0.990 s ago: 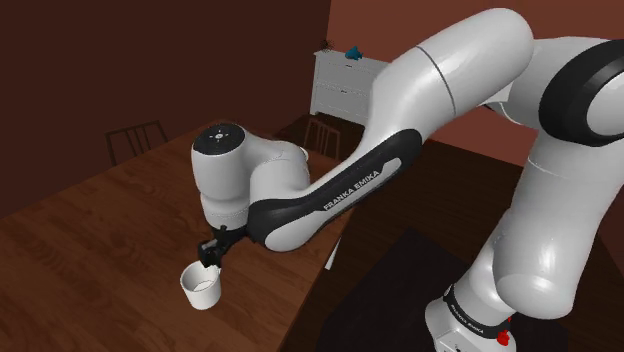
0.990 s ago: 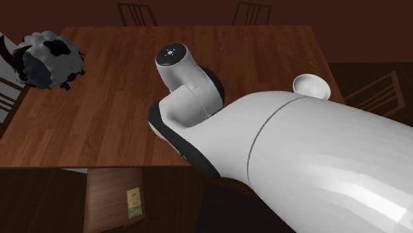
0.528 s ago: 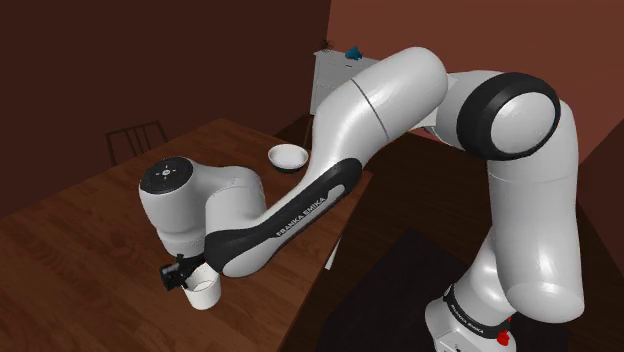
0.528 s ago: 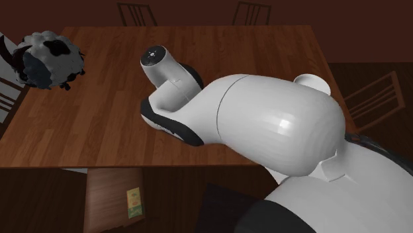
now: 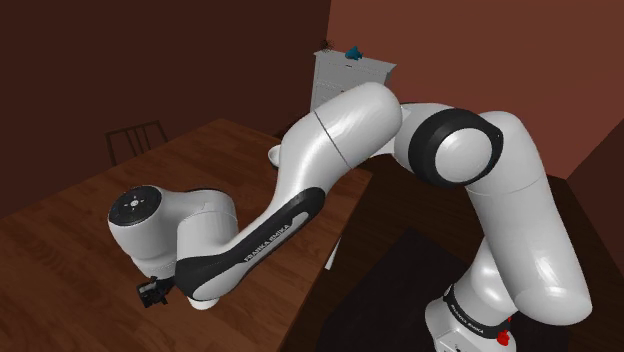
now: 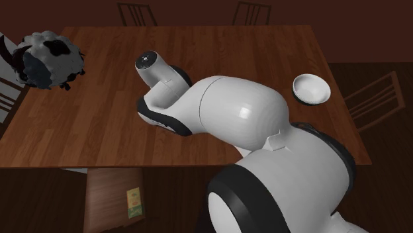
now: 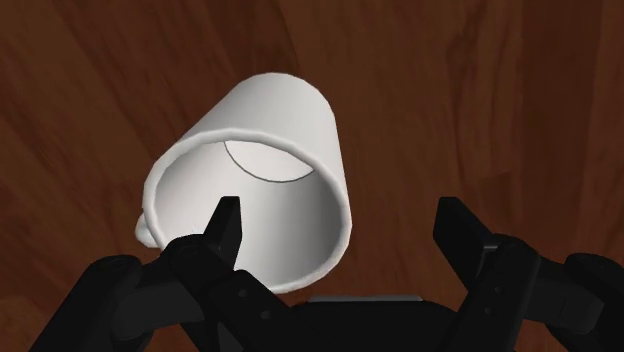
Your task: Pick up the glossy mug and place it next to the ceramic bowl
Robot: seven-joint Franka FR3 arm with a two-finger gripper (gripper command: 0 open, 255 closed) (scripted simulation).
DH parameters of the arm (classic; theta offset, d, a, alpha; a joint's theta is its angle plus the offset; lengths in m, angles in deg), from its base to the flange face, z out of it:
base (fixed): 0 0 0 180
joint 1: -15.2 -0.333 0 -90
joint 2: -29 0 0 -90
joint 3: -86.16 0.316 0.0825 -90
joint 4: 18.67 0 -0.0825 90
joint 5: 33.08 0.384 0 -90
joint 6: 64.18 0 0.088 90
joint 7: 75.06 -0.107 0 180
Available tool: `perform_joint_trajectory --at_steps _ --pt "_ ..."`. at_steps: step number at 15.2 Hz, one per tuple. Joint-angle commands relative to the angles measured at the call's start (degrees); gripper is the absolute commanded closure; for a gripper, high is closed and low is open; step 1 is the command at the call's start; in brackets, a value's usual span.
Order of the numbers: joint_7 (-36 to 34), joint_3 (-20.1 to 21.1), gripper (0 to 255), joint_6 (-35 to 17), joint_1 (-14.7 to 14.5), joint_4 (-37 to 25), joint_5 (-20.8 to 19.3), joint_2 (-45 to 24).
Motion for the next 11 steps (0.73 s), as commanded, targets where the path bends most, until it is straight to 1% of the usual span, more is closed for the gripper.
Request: perform_joint_trajectory --at_steps 1,3,11 --pt "-0.2 -0.5 0 -0.8 -0.2 -0.3 -0.5 -1.1" --pt "-0.5 -1.0 0 -1.8 -0.4 -0.6 -1.2 -2.5" --pt "-0.5 -1.0 0 -1.8 -0.4 -0.6 -1.2 -2.5"
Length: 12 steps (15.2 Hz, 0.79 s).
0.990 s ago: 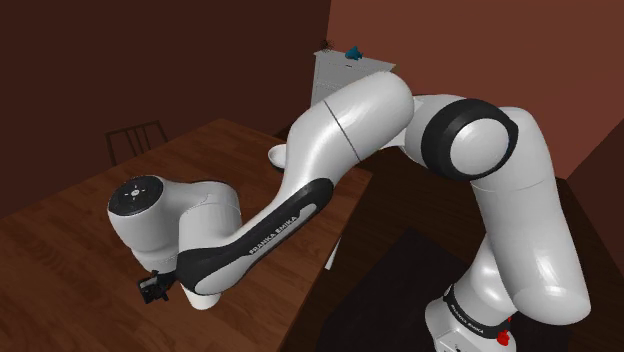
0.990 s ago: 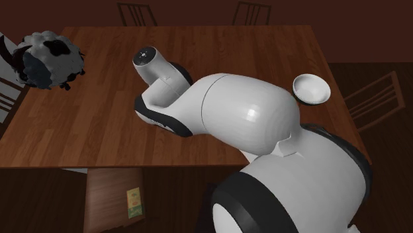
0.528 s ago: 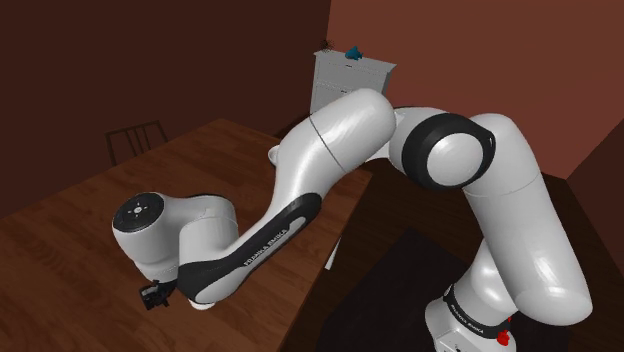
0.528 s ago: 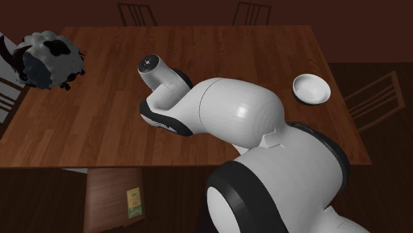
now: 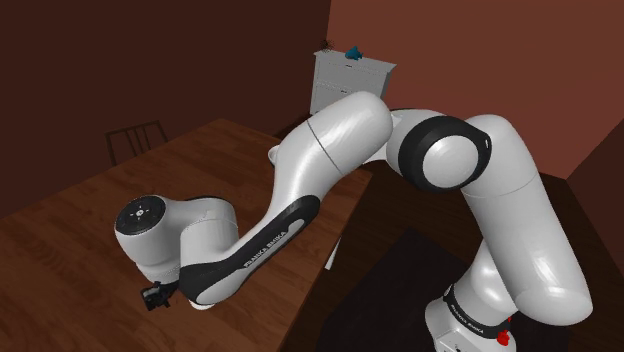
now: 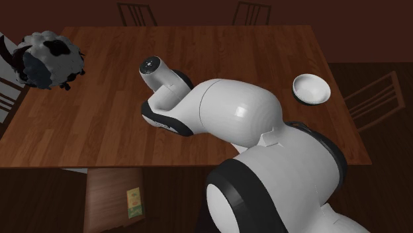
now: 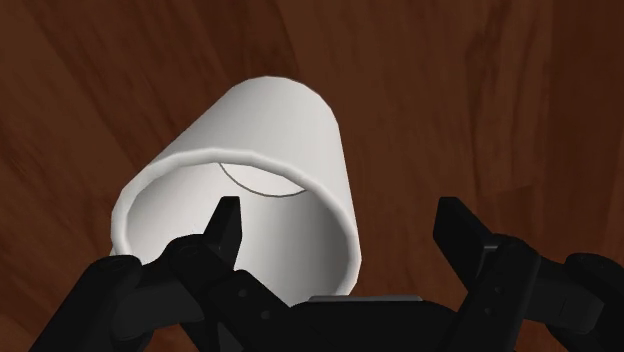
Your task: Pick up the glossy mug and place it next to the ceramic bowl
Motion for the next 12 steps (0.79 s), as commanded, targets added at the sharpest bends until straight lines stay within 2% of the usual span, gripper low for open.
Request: perform_joint_trajectory --at_steps 1,12 --pt "0.0 0.0 255 0.0 0.0 0.0 0.0 0.0" --pt "0.4 0.4 255 0.8 0.3 0.1 0.5 1.0"
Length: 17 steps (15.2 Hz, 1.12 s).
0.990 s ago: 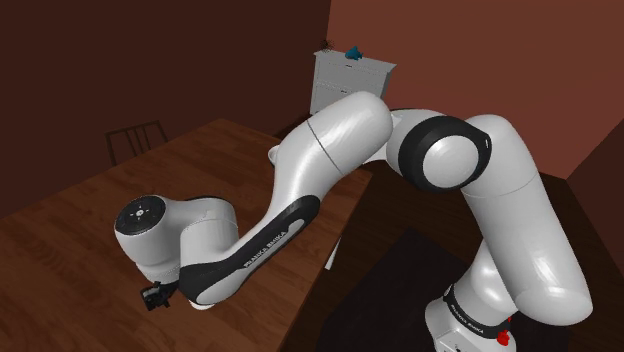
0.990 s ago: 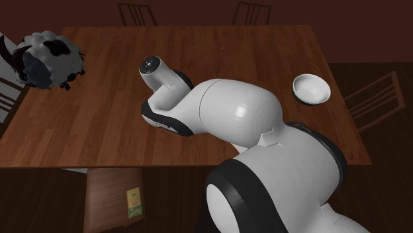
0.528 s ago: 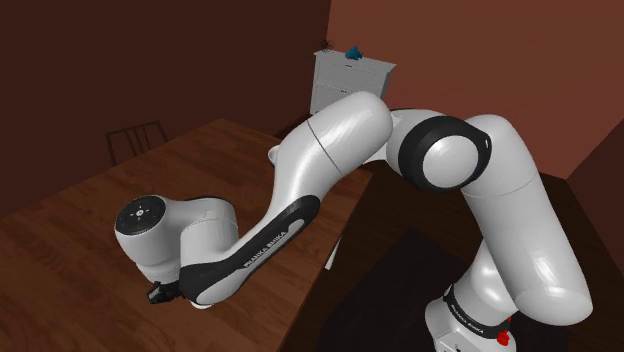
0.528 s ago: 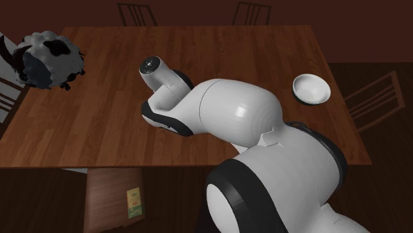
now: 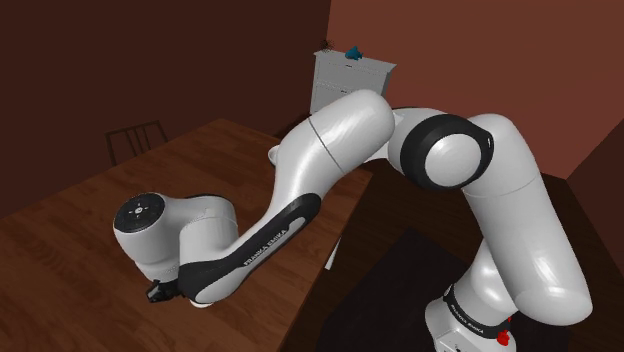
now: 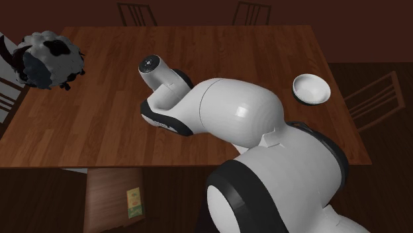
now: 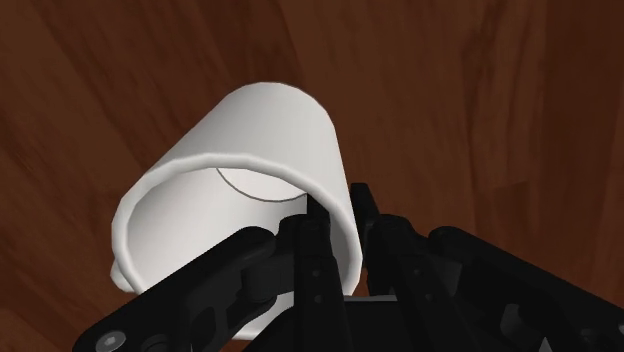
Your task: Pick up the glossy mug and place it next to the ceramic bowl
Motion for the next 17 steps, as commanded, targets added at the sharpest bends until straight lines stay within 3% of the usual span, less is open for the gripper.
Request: perform_joint_trajectory --at_steps 1,17 --pt "0.4 0.4 255 0.8 0.3 0.1 0.5 0.9" --pt "3.9 3.4 255 8.4 2.0 -1.3 4.7 7.8"
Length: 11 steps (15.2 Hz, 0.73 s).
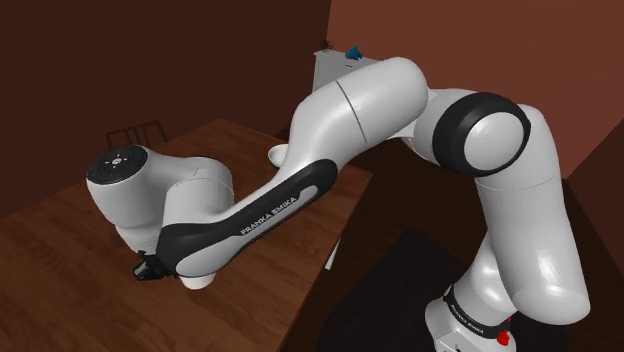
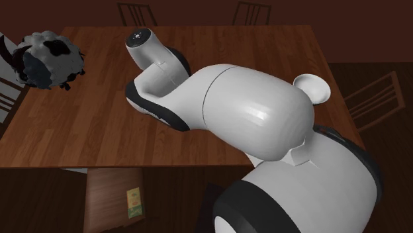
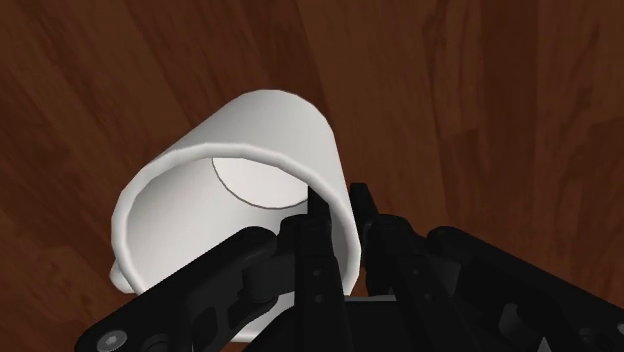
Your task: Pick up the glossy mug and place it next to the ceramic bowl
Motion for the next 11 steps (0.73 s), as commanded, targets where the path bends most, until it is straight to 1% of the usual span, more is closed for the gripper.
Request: perform_joint_trajectory --at_steps 1,11 --pt "0.5 0.4 255 1.1 0.2 -0.4 0.5 0.8" --pt "2.6 1.7 255 6.7 0.6 -3.4 2.8 3.9"
